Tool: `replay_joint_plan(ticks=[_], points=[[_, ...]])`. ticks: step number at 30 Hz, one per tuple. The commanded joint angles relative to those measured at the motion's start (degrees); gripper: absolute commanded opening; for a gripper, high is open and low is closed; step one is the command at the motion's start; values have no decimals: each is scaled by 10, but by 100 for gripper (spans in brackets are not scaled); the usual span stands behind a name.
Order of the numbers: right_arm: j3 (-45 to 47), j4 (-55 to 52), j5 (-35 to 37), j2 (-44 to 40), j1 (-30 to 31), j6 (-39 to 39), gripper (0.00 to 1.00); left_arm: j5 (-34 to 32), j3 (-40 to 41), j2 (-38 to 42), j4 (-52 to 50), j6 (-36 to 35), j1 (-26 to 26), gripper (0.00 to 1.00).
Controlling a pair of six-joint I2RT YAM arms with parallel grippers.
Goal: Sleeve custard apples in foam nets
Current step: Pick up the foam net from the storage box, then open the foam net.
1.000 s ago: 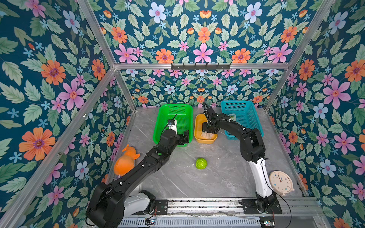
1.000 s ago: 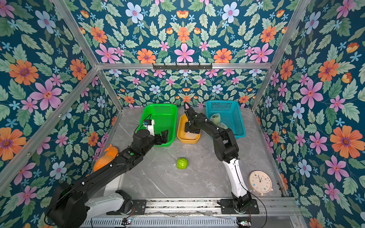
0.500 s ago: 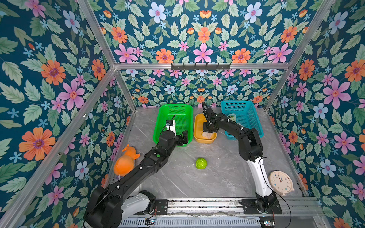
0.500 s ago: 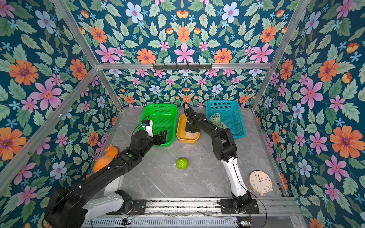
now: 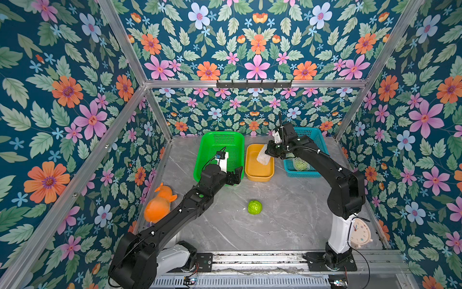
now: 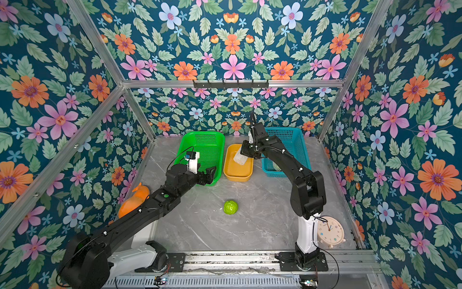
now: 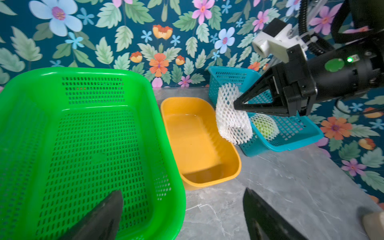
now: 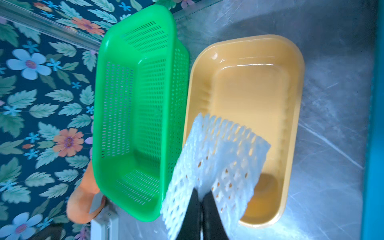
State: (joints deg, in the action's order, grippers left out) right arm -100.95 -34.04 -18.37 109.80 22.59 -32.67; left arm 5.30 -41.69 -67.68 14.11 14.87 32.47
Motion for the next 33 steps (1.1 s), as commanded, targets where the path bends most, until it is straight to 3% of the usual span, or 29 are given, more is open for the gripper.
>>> replay_joint_plan(ticks=[1, 5, 11, 21, 27, 33], points=[[45, 49, -110, -32, -11, -42, 6, 133, -13, -20, 35, -33, 0, 91], [127, 144, -188, -74, -22, -105, 6, 227, -23, -51, 73, -15, 0, 87], [223, 271, -238, -116, -22, -187, 6, 272, -46, -96, 95, 2, 1, 78], [298, 370, -269, -143, -22, -240, 7, 209, -39, -121, 124, 9, 1, 63], [320, 414, -285, -143, -22, -266, 7, 224, -53, -141, 135, 19, 1, 57], [340, 467, -297, -143, -21, -297, 7, 223, -62, -155, 141, 26, 1, 43]])
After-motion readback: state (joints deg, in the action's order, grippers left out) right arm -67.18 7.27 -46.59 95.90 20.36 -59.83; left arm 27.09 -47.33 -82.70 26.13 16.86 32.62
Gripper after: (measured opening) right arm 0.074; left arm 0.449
